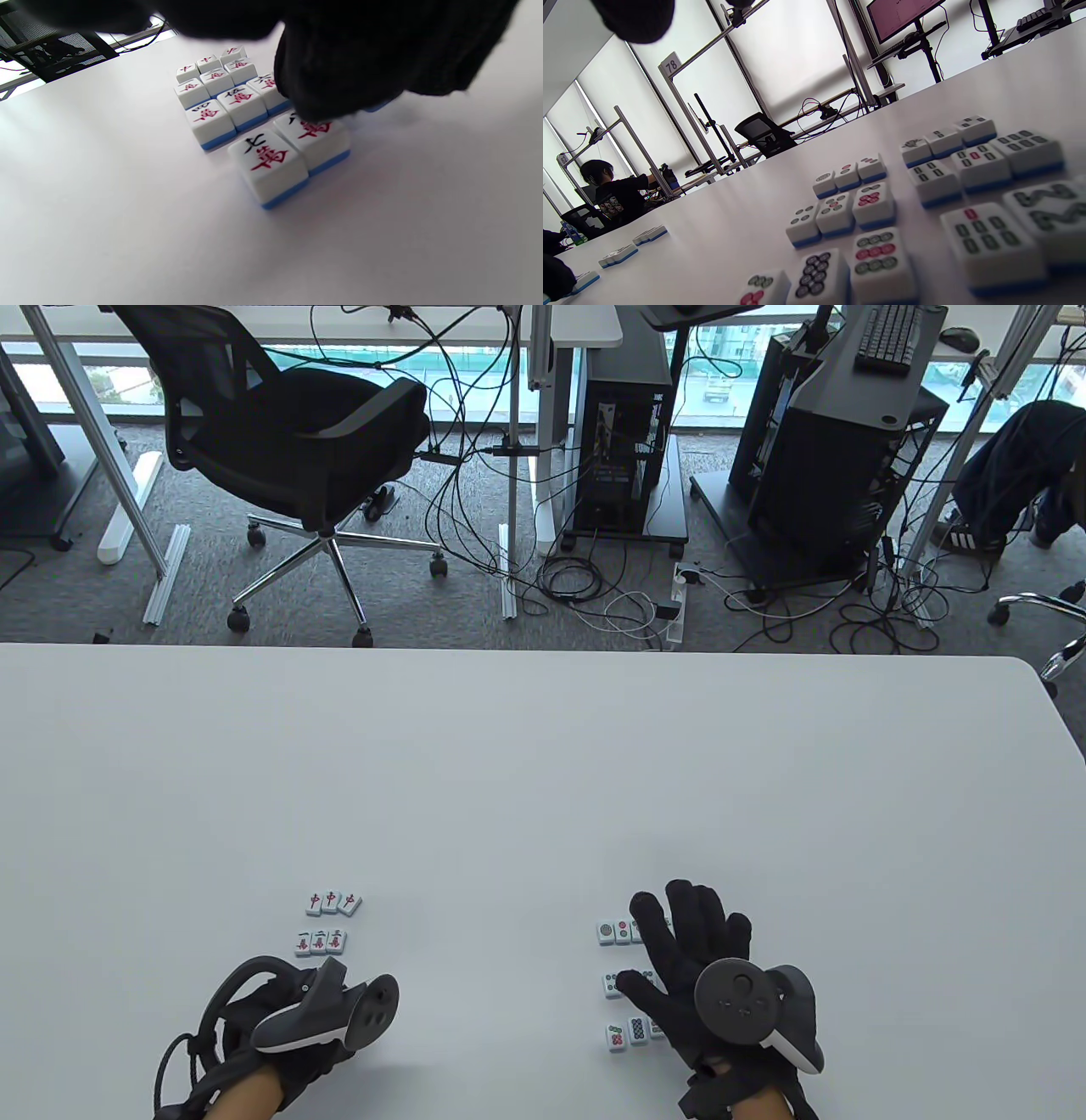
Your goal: Mahjong suit sorting
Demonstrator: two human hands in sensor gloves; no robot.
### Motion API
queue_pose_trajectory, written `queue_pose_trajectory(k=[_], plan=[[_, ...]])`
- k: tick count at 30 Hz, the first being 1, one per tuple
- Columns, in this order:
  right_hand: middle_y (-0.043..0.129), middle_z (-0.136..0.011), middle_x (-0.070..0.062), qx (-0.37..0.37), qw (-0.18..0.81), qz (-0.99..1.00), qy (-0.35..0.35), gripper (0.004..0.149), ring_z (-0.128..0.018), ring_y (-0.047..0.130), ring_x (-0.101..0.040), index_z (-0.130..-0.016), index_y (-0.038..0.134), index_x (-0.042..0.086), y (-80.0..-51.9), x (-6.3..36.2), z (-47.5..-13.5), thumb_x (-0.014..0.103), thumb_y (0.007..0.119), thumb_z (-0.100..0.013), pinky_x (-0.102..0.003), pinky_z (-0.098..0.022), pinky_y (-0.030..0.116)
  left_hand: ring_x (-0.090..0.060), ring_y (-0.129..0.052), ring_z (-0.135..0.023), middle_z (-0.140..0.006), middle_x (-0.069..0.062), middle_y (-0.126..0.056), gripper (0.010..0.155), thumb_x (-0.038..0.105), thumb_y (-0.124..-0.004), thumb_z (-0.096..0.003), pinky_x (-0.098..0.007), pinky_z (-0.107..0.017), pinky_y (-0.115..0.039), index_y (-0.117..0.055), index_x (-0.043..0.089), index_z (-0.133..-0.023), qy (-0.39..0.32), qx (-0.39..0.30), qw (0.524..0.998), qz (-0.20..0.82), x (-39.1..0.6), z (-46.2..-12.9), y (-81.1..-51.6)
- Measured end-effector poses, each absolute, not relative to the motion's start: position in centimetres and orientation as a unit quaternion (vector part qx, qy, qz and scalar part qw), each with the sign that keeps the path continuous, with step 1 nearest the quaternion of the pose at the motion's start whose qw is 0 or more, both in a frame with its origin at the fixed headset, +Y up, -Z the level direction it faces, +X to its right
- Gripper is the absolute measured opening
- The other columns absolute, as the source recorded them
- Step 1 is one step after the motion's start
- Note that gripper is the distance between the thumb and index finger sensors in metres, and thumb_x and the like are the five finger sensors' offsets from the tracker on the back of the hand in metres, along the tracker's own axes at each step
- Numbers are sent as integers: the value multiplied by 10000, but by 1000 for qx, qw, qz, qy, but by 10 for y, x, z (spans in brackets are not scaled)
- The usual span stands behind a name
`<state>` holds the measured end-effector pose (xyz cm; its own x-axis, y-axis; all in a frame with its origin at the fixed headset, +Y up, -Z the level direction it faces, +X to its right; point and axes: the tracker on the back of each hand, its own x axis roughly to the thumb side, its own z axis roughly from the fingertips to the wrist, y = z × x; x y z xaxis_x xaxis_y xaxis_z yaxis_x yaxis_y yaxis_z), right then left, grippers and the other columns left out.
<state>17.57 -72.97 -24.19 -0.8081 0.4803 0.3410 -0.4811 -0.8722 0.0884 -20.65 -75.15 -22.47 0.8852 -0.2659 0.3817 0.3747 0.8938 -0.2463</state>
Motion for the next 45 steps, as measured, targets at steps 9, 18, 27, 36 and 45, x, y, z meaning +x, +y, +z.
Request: queue_pose_trajectory(k=[9,18,27,36,45], plan=[[91,-1185,-122,179,255,950,0,748,-1045,55,-425,-1119,211,362,-730,176,-242,614,598,-530,-698,-712,112,-88,-941,-33,-226,173,-997,612,547,-862,-286,-370,-197,-863,-880,151,-752,-171,-154,957,-178,-207,-220,-752],[92,-1185,-121,181,254,950,1,747,-1045,54,-426,-1119,212,361,-730,175,-242,614,597,-531,-699,-712,112,-85,-942,-34,-229,176,-997,619,543,-865,-284,-368,-196,-864,-869,148,-761,-152,-155,956,-196,-208,-219,-761],[90,-1186,-122,182,252,951,3,748,-1045,55,-426,-1120,213,360,-731,174,-242,615,597,-531,-699,-711,113,-112,-987,-142,-346,145,-1027,662,578,-853,-285,-395,-262,-864,-844,196,-825,-110,-142,971,-158,-213,-221,-717],[91,-1185,-122,177,248,952,4,749,-1045,54,-426,-1119,213,361,-731,174,-242,615,598,-529,-699,-711,112,-238,-983,-709,-875,43,-916,807,635,-837,-272,-530,-550,-771,-689,282,-983,-97,12,987,-127,-223,-227,-625],[87,-1184,-121,170,243,955,6,749,-1044,51,-424,-1118,211,362,-732,176,-243,615,598,-529,-698,-710,109,-317,-127,-1178,-1218,22,-161,1009,714,-813,-229,-706,-782,-185,-349,434,-1080,-67,95,990,-84,-244,-234,-611]])
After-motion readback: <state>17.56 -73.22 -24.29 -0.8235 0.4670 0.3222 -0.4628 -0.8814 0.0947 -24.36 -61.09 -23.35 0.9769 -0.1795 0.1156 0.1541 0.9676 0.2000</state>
